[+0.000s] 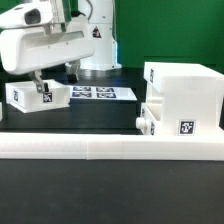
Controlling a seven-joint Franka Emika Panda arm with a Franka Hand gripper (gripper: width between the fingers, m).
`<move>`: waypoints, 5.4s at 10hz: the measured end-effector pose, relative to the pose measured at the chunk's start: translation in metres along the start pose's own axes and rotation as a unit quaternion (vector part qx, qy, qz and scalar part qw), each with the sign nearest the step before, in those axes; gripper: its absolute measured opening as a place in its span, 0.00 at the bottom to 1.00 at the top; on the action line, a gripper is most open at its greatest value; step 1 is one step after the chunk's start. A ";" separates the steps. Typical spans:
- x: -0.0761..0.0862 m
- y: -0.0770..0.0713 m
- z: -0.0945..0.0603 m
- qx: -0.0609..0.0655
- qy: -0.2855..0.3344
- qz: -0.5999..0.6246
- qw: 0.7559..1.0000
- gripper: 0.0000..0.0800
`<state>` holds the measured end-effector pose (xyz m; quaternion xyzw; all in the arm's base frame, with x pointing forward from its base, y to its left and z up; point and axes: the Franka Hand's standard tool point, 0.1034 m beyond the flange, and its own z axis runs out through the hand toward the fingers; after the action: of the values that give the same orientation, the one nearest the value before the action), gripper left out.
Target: Assemble drawer
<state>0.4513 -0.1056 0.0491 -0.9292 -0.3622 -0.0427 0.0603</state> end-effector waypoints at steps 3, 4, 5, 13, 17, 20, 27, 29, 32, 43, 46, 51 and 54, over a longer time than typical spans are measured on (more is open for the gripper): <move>-0.011 -0.018 -0.013 -0.011 -0.005 0.123 0.992 0.81; -0.019 -0.022 -0.015 -0.011 -0.006 0.143 0.990 0.81; -0.019 -0.022 -0.014 -0.010 -0.006 0.144 0.990 0.81; -0.058 -0.039 0.012 0.002 -0.013 0.104 0.995 0.81; -0.073 -0.042 0.034 -0.014 -0.003 0.093 0.996 0.81; -0.078 -0.044 0.040 -0.023 0.001 0.097 0.995 0.65; -0.074 -0.041 0.037 -0.027 0.003 0.101 0.995 0.05; -0.056 -0.040 0.031 -0.033 0.009 0.116 0.993 0.05; -0.013 -0.037 0.024 -0.025 0.013 0.112 0.993 0.05; 0.038 -0.020 0.016 0.007 -0.012 -0.151 0.988 0.05; 0.043 -0.020 0.016 0.008 -0.022 -0.239 0.971 0.05; 0.050 -0.016 0.013 0.004 -0.028 -0.406 0.914 0.05; 0.063 -0.013 0.009 0.000 -0.031 -0.427 0.904 0.05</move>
Offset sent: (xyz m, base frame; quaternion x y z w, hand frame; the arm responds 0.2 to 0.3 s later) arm -0.0441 -0.0155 0.0126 -0.0155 0.0054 0.1816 0.9832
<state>0.4889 -0.0530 0.0490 -0.6866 -0.7257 -0.0361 0.0249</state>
